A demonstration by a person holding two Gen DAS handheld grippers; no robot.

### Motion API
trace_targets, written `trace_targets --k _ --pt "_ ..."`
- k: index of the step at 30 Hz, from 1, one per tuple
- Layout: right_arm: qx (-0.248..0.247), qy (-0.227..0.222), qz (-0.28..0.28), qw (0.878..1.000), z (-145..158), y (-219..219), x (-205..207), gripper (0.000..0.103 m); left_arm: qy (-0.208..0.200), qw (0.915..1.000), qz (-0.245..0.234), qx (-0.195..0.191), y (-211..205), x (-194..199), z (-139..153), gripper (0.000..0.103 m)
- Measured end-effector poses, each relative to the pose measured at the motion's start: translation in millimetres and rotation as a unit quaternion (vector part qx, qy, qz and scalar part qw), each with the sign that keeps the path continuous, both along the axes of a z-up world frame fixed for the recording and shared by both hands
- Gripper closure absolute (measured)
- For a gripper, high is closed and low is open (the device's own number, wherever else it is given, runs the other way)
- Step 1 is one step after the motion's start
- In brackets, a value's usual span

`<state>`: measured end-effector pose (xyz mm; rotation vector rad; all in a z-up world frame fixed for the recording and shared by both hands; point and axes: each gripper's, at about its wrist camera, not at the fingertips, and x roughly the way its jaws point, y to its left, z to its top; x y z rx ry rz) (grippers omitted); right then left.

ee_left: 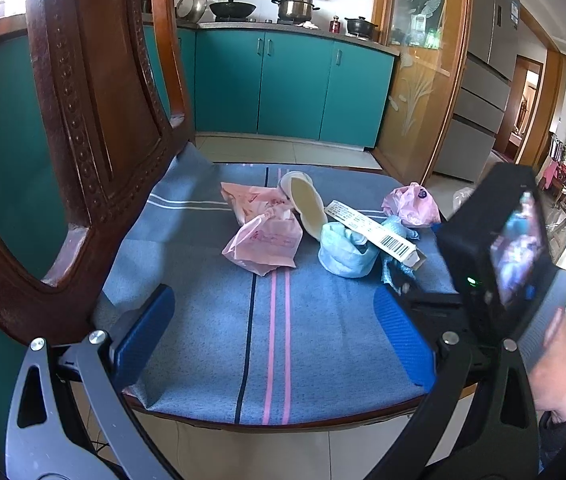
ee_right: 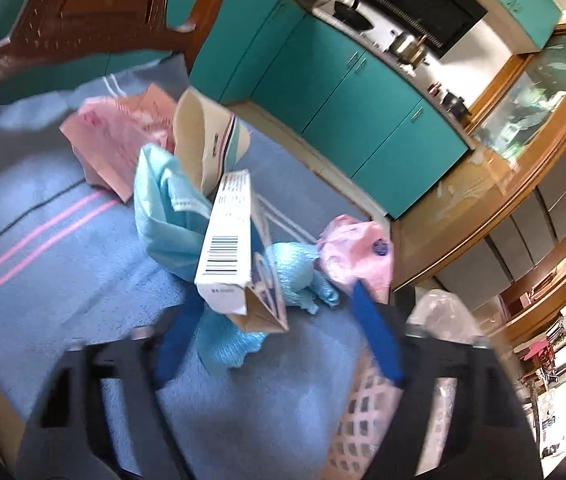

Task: Collect trash
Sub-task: 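Reach the right tool to the white ointment box and grasp it, then grasp the white paper cup with the left tool while the right tool holds the box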

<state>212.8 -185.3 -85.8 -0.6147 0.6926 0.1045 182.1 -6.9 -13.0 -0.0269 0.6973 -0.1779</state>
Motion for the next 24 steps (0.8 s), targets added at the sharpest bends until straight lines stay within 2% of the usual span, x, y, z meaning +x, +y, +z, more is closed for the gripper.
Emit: trace_targets --k 2,5,11,14,19,22,24 --pt "0.01 0.017 -0.004 1.0 -3 -3 5 0.07 0.001 1.0 0.002 0.001 1 1 0 0.004" --pt "0.028 0.013 -0.001 1.0 7 -8 1 0.076 0.001 1.0 0.004 0.004 2 2 -1 0.004" --pt "0.119 0.001 -0.011 0.993 41 -28 -12 0.083 -0.006 0.9998 0.006 0.017 2 16 -5 0.004" --pt "0.179 0.001 -0.018 0.984 58 -44 -21 0.085 -0.011 0.9995 0.0 0.03 -3 31 -8 0.004" --pt "0.242 -0.004 -0.022 0.97 72 -59 -26 0.085 -0.011 0.999 -0.014 0.04 -16 68 -13 0.004" --pt "0.253 -0.003 -0.027 0.967 71 -66 -25 0.085 -0.002 0.9985 -0.016 0.052 -23 90 -22 0.014" --pt "0.26 0.002 -0.031 0.965 69 -71 -23 0.085 0.01 0.9981 -0.016 0.058 -26 106 -28 0.027"
